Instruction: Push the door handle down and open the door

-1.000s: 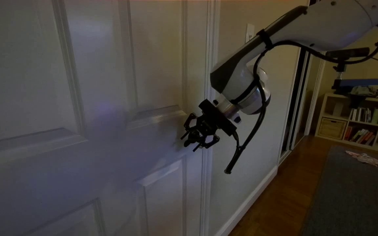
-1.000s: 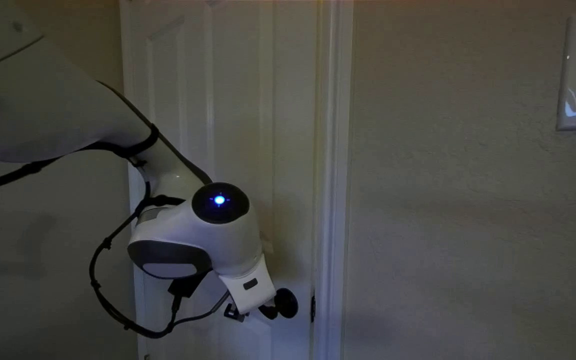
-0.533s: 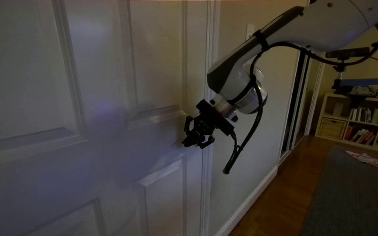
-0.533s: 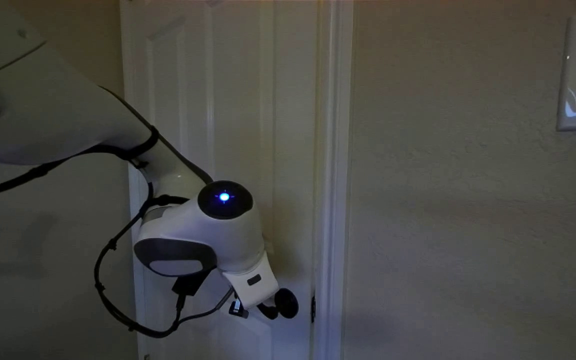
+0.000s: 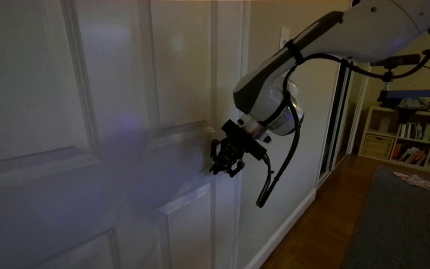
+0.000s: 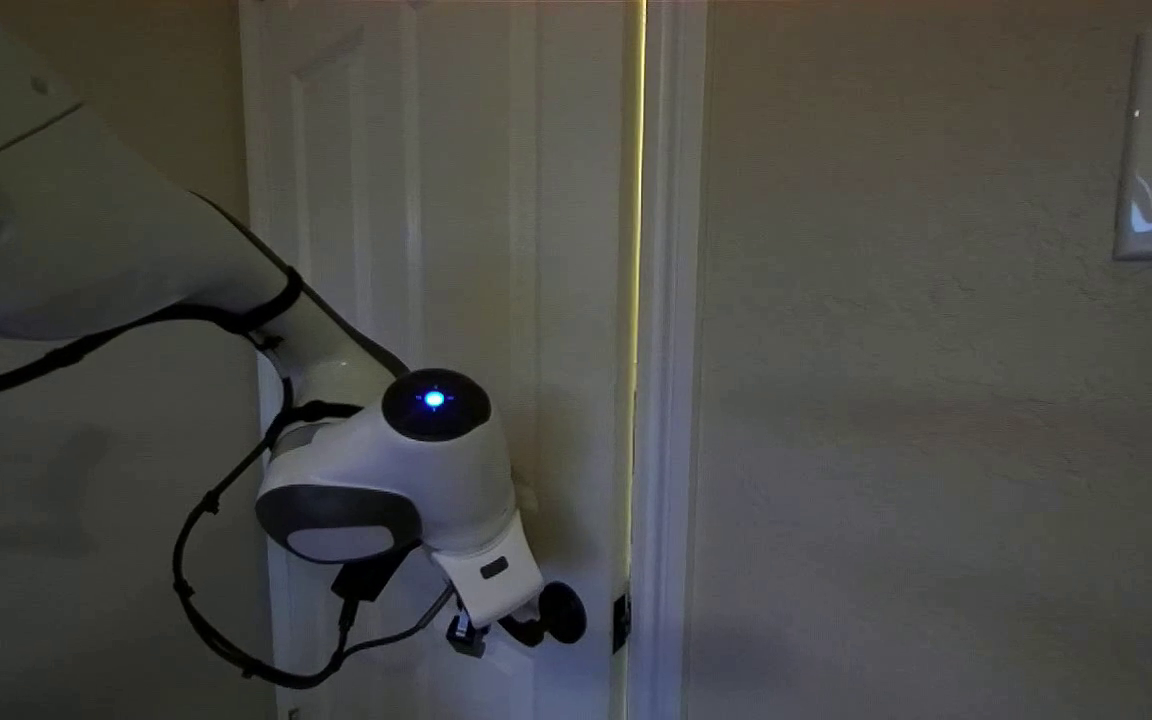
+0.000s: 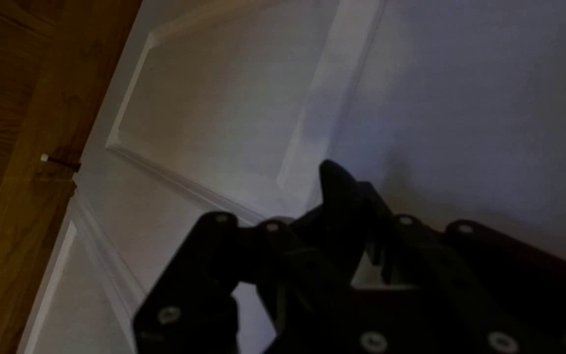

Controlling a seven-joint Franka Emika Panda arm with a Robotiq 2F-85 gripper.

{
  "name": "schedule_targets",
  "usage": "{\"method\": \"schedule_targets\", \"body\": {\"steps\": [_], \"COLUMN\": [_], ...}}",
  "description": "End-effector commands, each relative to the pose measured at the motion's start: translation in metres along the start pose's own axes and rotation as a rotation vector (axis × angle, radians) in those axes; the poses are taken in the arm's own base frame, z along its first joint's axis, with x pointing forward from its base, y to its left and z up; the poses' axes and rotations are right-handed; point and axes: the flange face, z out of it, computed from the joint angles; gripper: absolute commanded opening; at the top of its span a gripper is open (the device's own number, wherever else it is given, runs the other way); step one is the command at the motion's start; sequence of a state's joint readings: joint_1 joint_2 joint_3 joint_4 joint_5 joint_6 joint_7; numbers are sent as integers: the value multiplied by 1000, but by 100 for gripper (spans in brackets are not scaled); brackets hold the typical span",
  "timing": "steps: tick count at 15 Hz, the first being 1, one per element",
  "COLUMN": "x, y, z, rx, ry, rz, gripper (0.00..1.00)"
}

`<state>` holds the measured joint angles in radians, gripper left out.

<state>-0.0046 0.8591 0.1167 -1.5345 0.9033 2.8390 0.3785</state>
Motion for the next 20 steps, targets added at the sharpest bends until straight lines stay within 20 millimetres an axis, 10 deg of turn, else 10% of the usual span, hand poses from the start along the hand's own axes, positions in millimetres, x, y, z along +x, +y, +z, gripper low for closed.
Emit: {"method": "schedule_targets", "body": {"steps": [1,4,11,12,20], "x": [15,23,-34,-44,-99], "y": [56,103,58,52,56], "z": [28,50,5,-4,-65], "rx": [-131,-215,-138,-122,1], "ry": [-2,9,-122,-142,-469], "rz": [66,119,53,18,-7], "gripper": [6,6,7,35,79]}}
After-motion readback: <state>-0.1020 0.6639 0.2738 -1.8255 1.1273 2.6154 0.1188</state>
